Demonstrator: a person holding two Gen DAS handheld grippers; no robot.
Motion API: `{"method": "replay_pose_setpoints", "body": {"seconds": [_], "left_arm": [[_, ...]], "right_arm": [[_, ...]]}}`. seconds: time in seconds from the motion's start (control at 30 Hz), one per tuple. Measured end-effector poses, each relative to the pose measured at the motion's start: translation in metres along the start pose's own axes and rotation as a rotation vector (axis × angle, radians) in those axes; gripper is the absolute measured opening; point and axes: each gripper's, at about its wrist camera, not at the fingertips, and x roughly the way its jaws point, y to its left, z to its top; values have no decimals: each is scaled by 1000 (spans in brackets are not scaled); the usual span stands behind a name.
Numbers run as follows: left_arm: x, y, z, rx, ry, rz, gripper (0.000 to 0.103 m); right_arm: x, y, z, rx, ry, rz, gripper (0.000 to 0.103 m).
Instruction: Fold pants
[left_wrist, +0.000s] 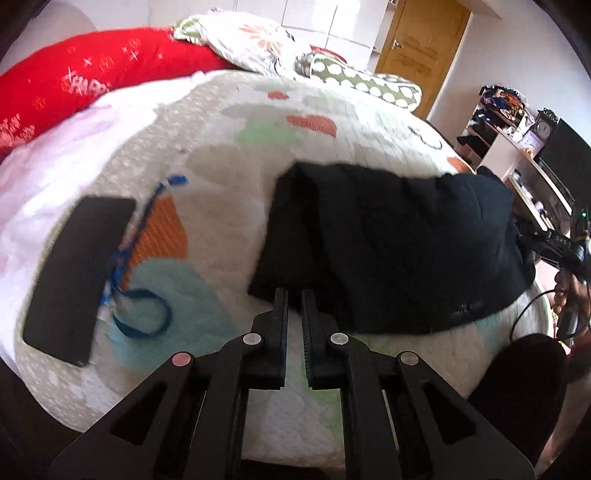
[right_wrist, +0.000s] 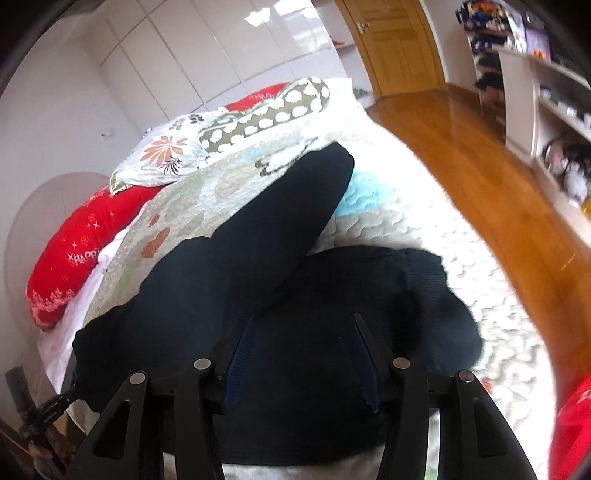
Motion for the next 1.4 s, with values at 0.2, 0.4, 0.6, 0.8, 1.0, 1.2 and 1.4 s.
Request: {"method": "replay_pose_setpoints", "body": {"seconds": [0.2, 0.4, 0.6, 0.8, 1.0, 1.2, 1.4], "left_arm": [[-4, 4, 11, -93, -25, -104, 11], [3, 13, 9, -191, -18, -64, 60], [8, 8, -8, -275, 17, -19, 61], [0, -4, -21, -298, 5, 2, 62], [3, -9, -26, -321, 33, -19, 62], [-4, -10, -23, -332, 12, -33, 62], [-2, -7, -20, -357, 20, -54, 62]], "right_arm": [[21, -28, 32, 100, -44, 10, 61], [43, -35, 49, 132, -20, 24, 61], [52, -32, 49, 133, -34, 59, 62], [62, -29, 55, 86, -1, 47, 64], [74, -23, 66, 54, 16, 26, 68], [71, 25, 106, -77, -57, -4, 68], [71, 25, 114, -68, 20, 34, 68]]}}
